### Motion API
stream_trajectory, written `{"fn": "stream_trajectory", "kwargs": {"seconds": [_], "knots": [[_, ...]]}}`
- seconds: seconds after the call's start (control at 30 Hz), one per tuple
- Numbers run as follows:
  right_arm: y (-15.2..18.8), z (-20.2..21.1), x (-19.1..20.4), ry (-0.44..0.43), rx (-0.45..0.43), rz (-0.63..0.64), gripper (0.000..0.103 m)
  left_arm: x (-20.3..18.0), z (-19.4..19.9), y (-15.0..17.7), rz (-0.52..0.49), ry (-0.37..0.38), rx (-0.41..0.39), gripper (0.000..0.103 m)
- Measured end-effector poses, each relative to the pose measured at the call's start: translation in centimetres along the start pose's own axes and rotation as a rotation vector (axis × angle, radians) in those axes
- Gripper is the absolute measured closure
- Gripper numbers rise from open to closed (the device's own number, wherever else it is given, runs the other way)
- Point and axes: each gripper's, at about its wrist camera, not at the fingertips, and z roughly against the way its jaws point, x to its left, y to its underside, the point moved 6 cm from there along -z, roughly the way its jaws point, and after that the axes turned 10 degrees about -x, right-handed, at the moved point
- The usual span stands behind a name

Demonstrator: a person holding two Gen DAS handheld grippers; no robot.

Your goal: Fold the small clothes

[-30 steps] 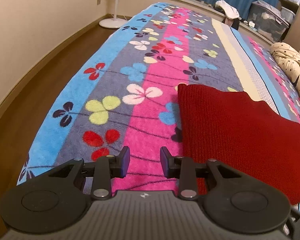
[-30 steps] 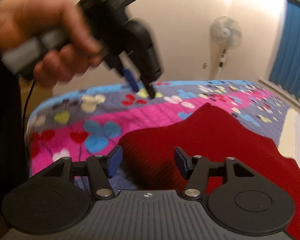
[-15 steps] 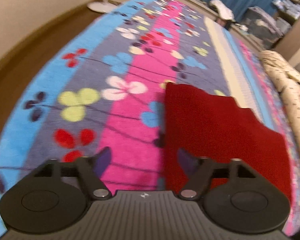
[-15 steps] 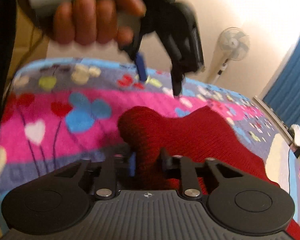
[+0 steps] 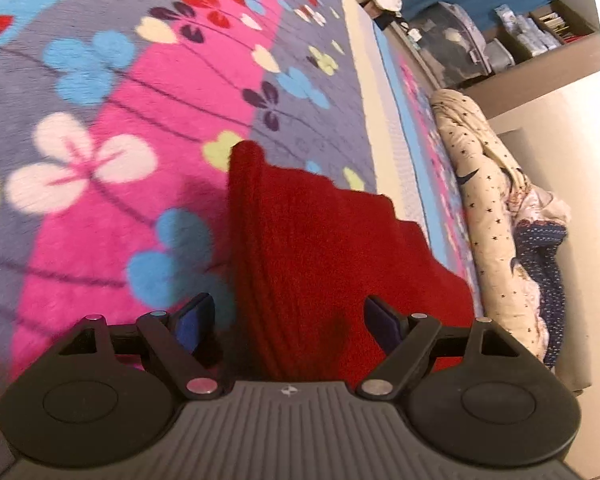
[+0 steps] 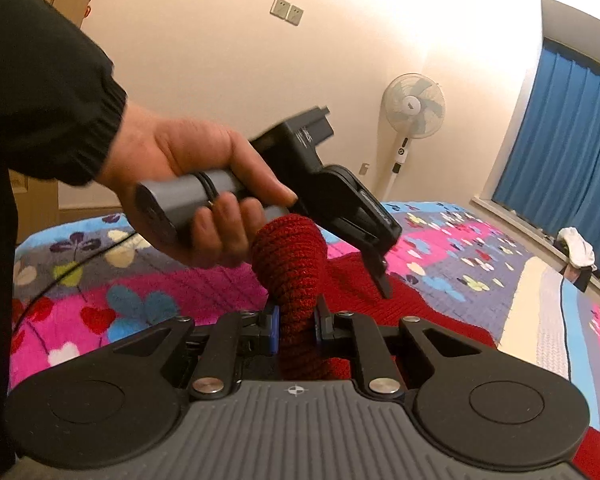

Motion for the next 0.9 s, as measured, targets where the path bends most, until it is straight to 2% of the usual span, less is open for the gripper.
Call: {"fn": "stream_trajectory", "kwargs": {"seconds": [0.03,0.07,0.1,0.13,0.17,0.23,0.37,0.43,0.53,0.63,0.73,0.83,0.9], "knots": [[0.0,0.1,0.0,0.004,-0.008,-0.001,0.087,0.0,-0.4,-0.2,0.002,0.006,0.0,0.02],[0.0,0.0,-0.1,0.004,-0.013,-0.002,0.087,-0.1,-0.7,-0.3,0.0,0.013,0.0,0.03],[0.1,0.1,-0.2,0.004,-0.017,-0.009,0.088,-0.2,-1.0,-0.4,-0.005,0.015,0.003,0.04],[0.1,0.2,-0.2,0.002,-0.019,-0.016,0.088,-0.2,-1.4,-0.3,-0.008,0.014,0.016,0.06],[0.2,0.3,-0.2,0.0,-0.019,-0.02,0.088,-0.3,-1.5,0.0,-0.02,0.007,0.023,0.069],[0.3,0.1,-0.1,-0.006,-0.017,-0.018,0.088,-1.0,-1.1,-0.1,-0.066,0.004,0.001,0.077],[-1.2,1.0,1.1,0.004,-0.023,0.058,0.088,-3.1,2.3,-0.7,-0.084,0.042,-0.073,0.08],[-2.8,2.0,1.4,0.013,-0.043,0.042,0.088,-4.5,5.0,-0.8,-0.104,0.052,-0.125,0.08],[-5.6,3.8,2.8,0.016,-0.091,0.022,0.088,-6.1,10.9,-0.8,-0.123,0.061,-0.211,0.081],[-8.5,6.1,4.7,0.002,-0.156,-0.031,0.088,-6.3,16.4,0.4,-0.12,0.032,-0.31,0.08],[-9.3,7.0,6.1,-0.016,-0.151,-0.162,0.088,-4.4,18.5,2.5,-0.078,-0.044,-0.346,0.08],[-7.0,6.6,6.3,-0.002,-0.06,-0.28,0.089,-2.3,16.9,4.6,-0.037,-0.212,-0.271,0.08],[-5.2,6.7,5.2,0.018,-0.001,-0.371,0.089,-3.4,16.1,5.1,-0.071,-0.249,-0.274,0.08]]}}
